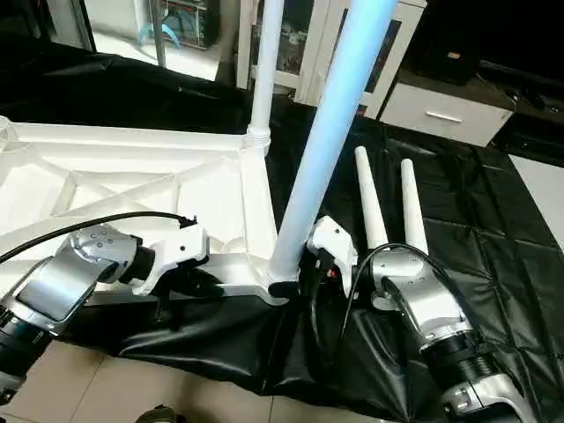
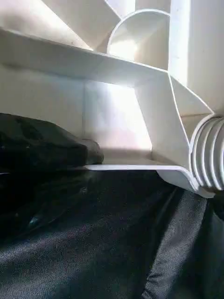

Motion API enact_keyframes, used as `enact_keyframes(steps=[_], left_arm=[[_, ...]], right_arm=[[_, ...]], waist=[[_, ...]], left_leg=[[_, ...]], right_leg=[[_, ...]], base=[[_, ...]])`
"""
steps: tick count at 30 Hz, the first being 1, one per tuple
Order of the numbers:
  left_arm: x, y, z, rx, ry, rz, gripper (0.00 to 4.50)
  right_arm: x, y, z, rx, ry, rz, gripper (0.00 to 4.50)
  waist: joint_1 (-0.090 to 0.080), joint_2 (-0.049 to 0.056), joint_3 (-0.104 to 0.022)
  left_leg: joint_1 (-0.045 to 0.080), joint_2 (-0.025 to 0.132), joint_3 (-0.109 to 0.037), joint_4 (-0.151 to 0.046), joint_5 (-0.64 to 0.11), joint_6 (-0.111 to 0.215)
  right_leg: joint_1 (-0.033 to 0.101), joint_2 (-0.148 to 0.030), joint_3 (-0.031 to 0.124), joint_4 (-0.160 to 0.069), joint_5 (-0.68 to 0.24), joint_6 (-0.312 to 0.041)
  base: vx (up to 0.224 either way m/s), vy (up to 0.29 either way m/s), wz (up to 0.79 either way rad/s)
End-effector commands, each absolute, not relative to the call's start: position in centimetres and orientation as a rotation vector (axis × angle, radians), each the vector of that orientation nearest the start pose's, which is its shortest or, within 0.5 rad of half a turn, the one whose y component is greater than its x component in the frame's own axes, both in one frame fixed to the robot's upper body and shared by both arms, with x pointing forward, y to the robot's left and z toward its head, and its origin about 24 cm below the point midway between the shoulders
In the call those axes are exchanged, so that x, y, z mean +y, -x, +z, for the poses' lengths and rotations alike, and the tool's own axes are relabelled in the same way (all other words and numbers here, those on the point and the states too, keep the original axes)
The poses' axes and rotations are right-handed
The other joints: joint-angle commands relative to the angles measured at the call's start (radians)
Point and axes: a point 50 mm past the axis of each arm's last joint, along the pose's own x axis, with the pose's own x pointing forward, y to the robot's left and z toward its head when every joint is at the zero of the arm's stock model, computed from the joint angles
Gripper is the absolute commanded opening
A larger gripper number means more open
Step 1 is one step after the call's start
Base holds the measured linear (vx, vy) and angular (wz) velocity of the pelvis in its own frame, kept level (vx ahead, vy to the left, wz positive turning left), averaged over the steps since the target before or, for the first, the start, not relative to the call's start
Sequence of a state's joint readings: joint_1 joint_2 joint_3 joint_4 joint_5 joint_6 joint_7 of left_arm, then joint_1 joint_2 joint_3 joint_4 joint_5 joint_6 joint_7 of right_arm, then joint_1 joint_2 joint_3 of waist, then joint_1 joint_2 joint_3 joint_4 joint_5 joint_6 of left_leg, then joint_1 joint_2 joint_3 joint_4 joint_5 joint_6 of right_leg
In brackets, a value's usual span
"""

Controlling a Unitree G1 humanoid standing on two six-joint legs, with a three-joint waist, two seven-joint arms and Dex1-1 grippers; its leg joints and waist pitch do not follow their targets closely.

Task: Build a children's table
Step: Rotate leg to tighten

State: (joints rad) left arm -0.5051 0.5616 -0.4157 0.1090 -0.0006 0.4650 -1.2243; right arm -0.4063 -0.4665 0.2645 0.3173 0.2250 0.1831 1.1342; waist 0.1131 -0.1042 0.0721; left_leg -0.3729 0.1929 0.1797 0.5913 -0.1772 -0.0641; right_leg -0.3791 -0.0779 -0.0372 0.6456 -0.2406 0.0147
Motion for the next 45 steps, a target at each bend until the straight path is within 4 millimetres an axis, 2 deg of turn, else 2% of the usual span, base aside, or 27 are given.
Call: enact_keyframes(steps=[1,11,13,16,18,19,20,22,23,25,26,27,29,30,31,32,33,34,37,38,40,43,44,45], left_arm=[[13.0,-28.3,7.3,0.615,-0.548,-1.408,0.0],[13.0,-28.4,7.3,0.618,-0.551,-1.407,0.0],[13.0,-28.4,7.2,0.62,-0.542,-1.397,0.0],[12.8,-28.7,7.1,0.619,-0.52,-1.363,0.0],[12.4,-29.1,7.2,0.604,-0.486,-1.323,0.0],[11.8,-29.7,7.4,0.576,-0.455,-1.279,0.0],[11.5,-30.0,7.5,0.562,-0.442,-1.261,0.0],[11.1,-30.4,7.8,0.542,-0.424,-1.229,0.0],[10.6,-30.9,8.0,0.527,-0.416,-1.184,0.0],[10.4,-31.1,8.1,0.523,-0.415,-1.166,0.0],[9.7,-31.9,8.3,0.523,-0.368,-1.074,0.0],[9.6,-32.1,8.3,0.524,-0.358,-1.055,0.0],[9.1,-32.6,8.4,0.518,-0.346,-0.995,0.0],[8.1,-33.4,8.5,0.487,-0.347,-0.907,0.0],[7.7,-33.7,8.6,0.472,-0.346,-0.877,0.0],[7.6,-33.7,8.6,0.471,-0.348,-0.874,0.0],[7.3,-33.8,8.6,0.466,-0.355,-0.866,0.0],[7.1,-33.8,8.7,0.463,-0.355,-0.863,0.0],[7.2,-33.8,8.7,0.465,-0.357,-0.857,0.0],[7.2,-33.8,8.7,0.466,-0.357,-0.854,0.0],[7.5,-33.7,8.6,0.474,-0.359,-0.853,0.0],[7.9,-33.7,8.4,0.479,-0.358,-0.856,0.0],[7.9,-33.7,8.4,0.479,-0.358,-0.856,0.0],[8.2,-33.5,8.4,0.479,-0.362,-0.874,0.0]], right_arm=[[-14.6,-28.8,6.1,0.308,0.215,1.32,2.79],[-14.5,-28.6,5.6,0.315,0.22,1.319,2.73],[-14.5,-28.9,5.0,0.336,0.201,1.258,2.73],[-14.3,-29.4,3.8,0.374,0.17,1.141,2.72],[-14.0,-29.6,2.7,0.415,0.101,1.043,2.72],[-13.5,-29.8,1.6,0.446,0.035,0.942,2.72],[-13.3,-29.9,1.2,0.451,0.012,0.896,2.72],[-13.0,-30.3,0.8,0.46,-0.018,0.82,2.72],[-12.6,-30.8,0.3,0.465,-0.014,0.713,2.72],[-12.4,-31.0,0.1,0.467,-0.01,0.673,2.72],[-11.6,-31.6,-0.3,0.471,-0.005,0.552,2.72],[-11.5,-31.7,-0.4,0.473,-0.005,0.527,2.72],[-10.8,-32.1,-0.6,0.489,-0.021,0.453,2.72],[-9.1,-32.5,-0.8,0.507,-0.057,0.334,2.72],[-8.5,-32.6,-0.8,0.517,-0.068,0.308,2.72],[-8.2,-32.7,-0.7,0.515,-0.068,0.301,2.72],[-7.4,-32.8,-0.5,0.506,-0.068,0.279,2.72],[-7.1,-32.9,-0.3,0.494,-0.061,0.264,2.72],[-6.4,-33.3,0.1,0.466,-0.079,0.257,2.72],[-6.1,-33.3,0.2,0.457,-0.093,0.259,2.72],[-5.5,-33.6,0.9,0.407,-0.124,0.298,2.72],[-5.2,-34.0,2.0,0.331,-0.17,0.348,2.72],[-5.2,-34.0,2.0,0.331,-0.17,0.348,3.07],[-5.7,-34.3,2.9,0.27,-0.193,0.369,3.42]], waist=[[0.0,0.015,-0.067],[0.0,0.014,-0.067],[-0.001,0.013,-0.066],[-0.006,0.013,-0.062],[-0.012,0.013,-0.057],[-0.017,0.012,-0.054],[-0.02,0.013,-0.055],[-0.026,0.013,-0.056],[-0.03,0.013,-0.054],[-0.032,0.013,-0.055],[-0.035,0.014,-0.056],[-0.034,0.016,-0.055],[-0.035,0.017,-0.058],[-0.036,0.017,-0.058],[-0.037,0.016,-0.058],[-0.036,0.012,-0.06],[-0.034,0.017,-0.061],[-0.033,0.013,-0.061],[-0.031,0.014,-0.065],[-0.031,0.01,-0.065],[-0.03,0.013,-0.067],[-0.032,0.015,-0.063],[-0.031,0.015,-0.063],[-0.031,0.015,-0.063]], left_leg=[[0.023,0.038,-0.007,-0.064,-0.081,0.038],[0.023,0.038,-0.007,-0.063,-0.081,0.039],[0.022,0.038,-0.006,-0.064,-0.084,0.038],[0.023,0.038,-0.009,-0.072,-0.147,0.006],[0.025,0.039,-0.012,-0.08,-0.214,-0.023],[0.026,0.04,-0.015,-0.084,-0.268,-0.043],[0.029,0.041,-0.019,-0.087,-0.313,-0.064],[0.025,0.041,-0.026,-0.091,-0.341,-0.081],[0.026,0.039,-0.027,-0.093,-0.361,-0.086],[0.028,0.038,-0.03,-0.093,-0.381,-0.095],[0.024,0.038,-0.031,-0.094,-0.378,-0.099],[0.029,0.037,-0.03,-0.093,-0.38,-0.103],[0.027,0.037,-0.029,-0.092,-0.365,-0.103],[0.029,0.036,-0.025,-0.092,-0.365,-0.1],[0.033,0.036,-0.025,-0.091,-0.371,-0.103],[0.032,0.035,-0.027,-0.09,-0.372,-0.103],[0.03,0.034,-0.025,-0.09,-0.359,-0.1],[0.03,0.034,-0.024,-0.09,-0.354,-0.096],[0.024,0.033,-0.021,-0.089,-0.297,-0.079],[0.024,0.033,-0.018,-0.088,-0.273,-0.073],[0.02,0.033,-0.017,-0.087,-0.243,-0.063],[0.021,0.034,-0.015,-0.089,-0.256,-0.058],[0.021,0.035,-0.016,-0.09,-0.259,-0.057],[0.02,0.035,-0.016,-0.09,-0.256,-0.054]], right_leg=[[0.037,-0.06,0.035,-0.061,0.098,-0.285],[0.038,-0.059,0.035,-0.06,0.102,-0.287],[0.037,-0.06,0.036,-0.061,0.093,-0.287],[0.034,-0.061,0.034,-0.07,0.007,-0.274],[0.03,-0.063,0.035,-0.079,-0.089,-0.255],[0.028,-0.065,0.035,-0.086,-0.167,-0.239],[0.025,-0.069,0.035,-0.094,-0.237,-0.223],[0.026,-0.071,0.034,-0.096,-0.277,-0.2],[0.02,-0.07,0.034,-0.1,-0.302,-0.189],[0.017,-0.072,0.034,-0.105,-0.339,-0.176],[0.017,-0.072,0.034,-0.104,-0.335,-0.169],[0.011,-0.07,0.034,-0.105,-0.328,-0.167],[0.011,-0.066,0.035,-0.099,-0.278,-0.169],[0.005,-0.065,0.037,-0.099,-0.258,-0.171],[0.001,-0.064,0.038,-0.1,-0.265,-0.172],[0.006,-0.065,0.036,-0.101,-0.276,-0.162],[0.004,-0.065,0.038,-0.1,-0.253,-0.154],[0.003,-0.063,0.037,-0.1,-0.238,-0.151],[0.01,-0.061,0.037,-0.091,-0.148,-0.153],[0.012,-0.059,0.037,-0.09,-0.113,-0.155],[0.015,-0.06,0.036,-0.085,-0.07,-0.163],[0.015,-0.058,0.036,-0.087,-0.078,-0.165],[0.015,-0.058,0.036,-0.088,-0.081,-0.165],[0.016,-0.059,0.036,-0.088,-0.081,-0.166]], base=[[0.0,0.0,0.0],[0.0,0.0,0.0],[0.0,0.0,0.0],[0.0,0.0,0.0],[0.0,0.0,0.0],[0.0,0.0,0.0],[0.0,0.0,0.0],[0.0,0.0,0.0],[0.0,0.0,0.0],[0.0,0.0,0.0],[0.0,0.0,0.0],[0.0,0.0,0.0],[0.0,0.0,0.0],[0.0,0.0,0.0],[0.0,0.0,0.0],[0.0,0.0,0.0],[0.0,0.0,0.0],[0.0,0.0,0.0],[0.0,0.0,0.0],[0.0,0.0,0.0],[0.0,0.0,0.0],[0.0,0.0,0.0],[0.0,0.0,0.0],[0.0,0.0,0.0]])
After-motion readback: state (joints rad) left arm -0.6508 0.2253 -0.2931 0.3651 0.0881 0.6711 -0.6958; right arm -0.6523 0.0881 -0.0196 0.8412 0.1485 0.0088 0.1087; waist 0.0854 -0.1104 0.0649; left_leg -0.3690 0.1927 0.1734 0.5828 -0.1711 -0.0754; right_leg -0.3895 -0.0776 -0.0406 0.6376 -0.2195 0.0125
